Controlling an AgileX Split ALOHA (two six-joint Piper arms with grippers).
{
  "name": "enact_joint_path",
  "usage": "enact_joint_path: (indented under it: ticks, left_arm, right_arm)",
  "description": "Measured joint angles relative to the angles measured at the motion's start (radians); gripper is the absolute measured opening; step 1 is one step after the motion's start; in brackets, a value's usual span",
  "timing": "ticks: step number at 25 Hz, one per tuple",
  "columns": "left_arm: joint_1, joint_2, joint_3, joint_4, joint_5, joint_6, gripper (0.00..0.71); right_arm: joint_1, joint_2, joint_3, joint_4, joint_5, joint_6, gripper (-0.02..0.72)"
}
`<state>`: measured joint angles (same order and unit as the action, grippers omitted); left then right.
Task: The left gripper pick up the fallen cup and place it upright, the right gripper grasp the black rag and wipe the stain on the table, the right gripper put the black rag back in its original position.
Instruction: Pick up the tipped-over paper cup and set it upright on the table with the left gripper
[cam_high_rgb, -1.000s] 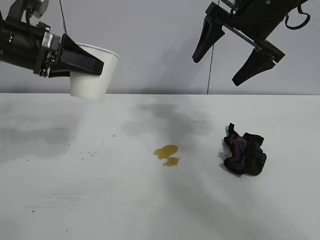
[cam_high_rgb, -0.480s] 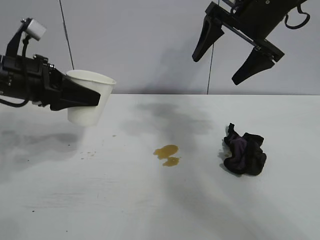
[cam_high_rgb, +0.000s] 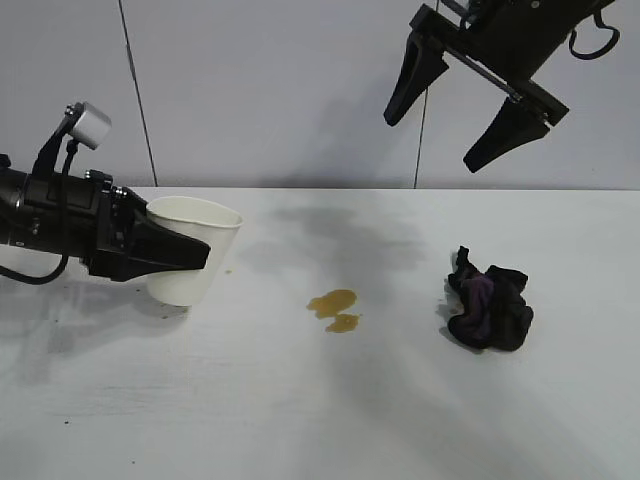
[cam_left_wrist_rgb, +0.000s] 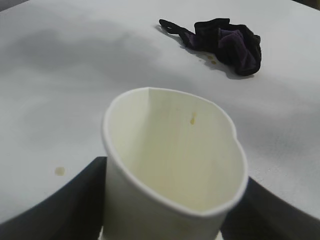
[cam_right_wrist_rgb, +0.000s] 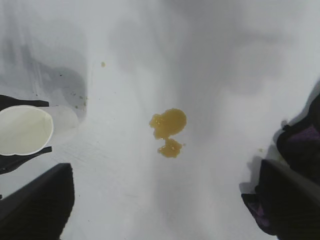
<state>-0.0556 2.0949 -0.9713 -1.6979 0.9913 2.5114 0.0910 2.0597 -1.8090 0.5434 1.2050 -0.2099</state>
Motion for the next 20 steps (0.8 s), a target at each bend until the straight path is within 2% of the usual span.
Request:
enact_joint_path:
  ticks: [10, 20]
  left_arm:
    - [0.0, 0.041, -0.008, -0.001, 0.0, 0.088, 0.424]
    - [0.0, 0.102, -0.083, -0.002, 0.019, 0.09, 0.424]
  right_arm:
    - [0.0, 0.0, 0.0, 0.0, 0.003, 0.0, 0.694]
    - [0.0, 0.0, 0.0, 0.0, 0.007, 0.0, 0.694]
